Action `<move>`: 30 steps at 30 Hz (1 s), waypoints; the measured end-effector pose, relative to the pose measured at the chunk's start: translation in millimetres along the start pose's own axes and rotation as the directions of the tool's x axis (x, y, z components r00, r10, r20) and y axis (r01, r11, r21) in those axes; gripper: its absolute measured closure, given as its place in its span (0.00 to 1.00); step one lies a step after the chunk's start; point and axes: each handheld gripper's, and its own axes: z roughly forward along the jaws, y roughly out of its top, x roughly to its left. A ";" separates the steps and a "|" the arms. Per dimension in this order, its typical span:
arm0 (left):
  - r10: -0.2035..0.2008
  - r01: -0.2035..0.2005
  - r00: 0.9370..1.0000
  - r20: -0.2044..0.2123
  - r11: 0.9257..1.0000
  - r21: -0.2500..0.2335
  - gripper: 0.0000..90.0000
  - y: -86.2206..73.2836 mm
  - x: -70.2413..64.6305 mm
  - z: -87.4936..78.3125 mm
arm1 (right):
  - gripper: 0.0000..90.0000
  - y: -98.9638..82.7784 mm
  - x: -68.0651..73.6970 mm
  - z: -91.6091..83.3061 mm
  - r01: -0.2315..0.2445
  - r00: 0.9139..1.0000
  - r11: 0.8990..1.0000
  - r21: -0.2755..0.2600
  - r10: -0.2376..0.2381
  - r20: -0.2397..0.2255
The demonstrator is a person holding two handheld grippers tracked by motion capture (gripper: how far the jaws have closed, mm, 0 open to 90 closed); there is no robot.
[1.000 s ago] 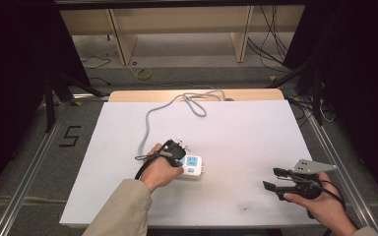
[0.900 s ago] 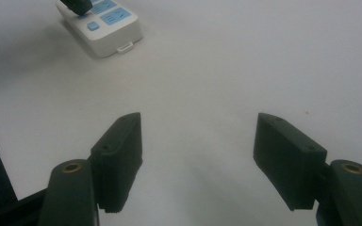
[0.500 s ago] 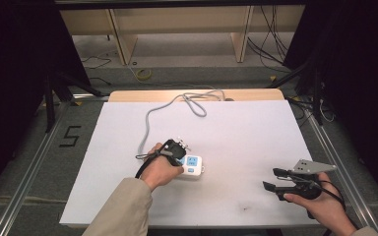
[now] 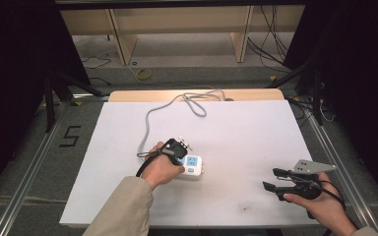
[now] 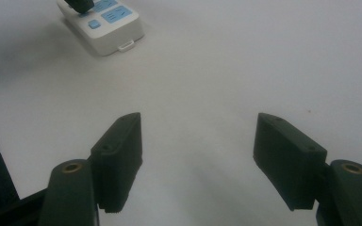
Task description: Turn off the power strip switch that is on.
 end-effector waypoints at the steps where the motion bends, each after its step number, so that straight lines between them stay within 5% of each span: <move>1: 0.002 -0.002 1.000 -0.001 1.000 0.001 1.00 0.2 0.3 -0.1 | 0.37 0.0 0.1 0.0 0.000 1.000 1.000 0.000 0.000 0.000; 30: 0.000 0.000 1.000 0.002 1.000 0.011 1.00 0.9 0.0 0.7 | 0.37 0.0 0.3 0.4 0.004 1.000 1.000 0.006 -0.004 -0.002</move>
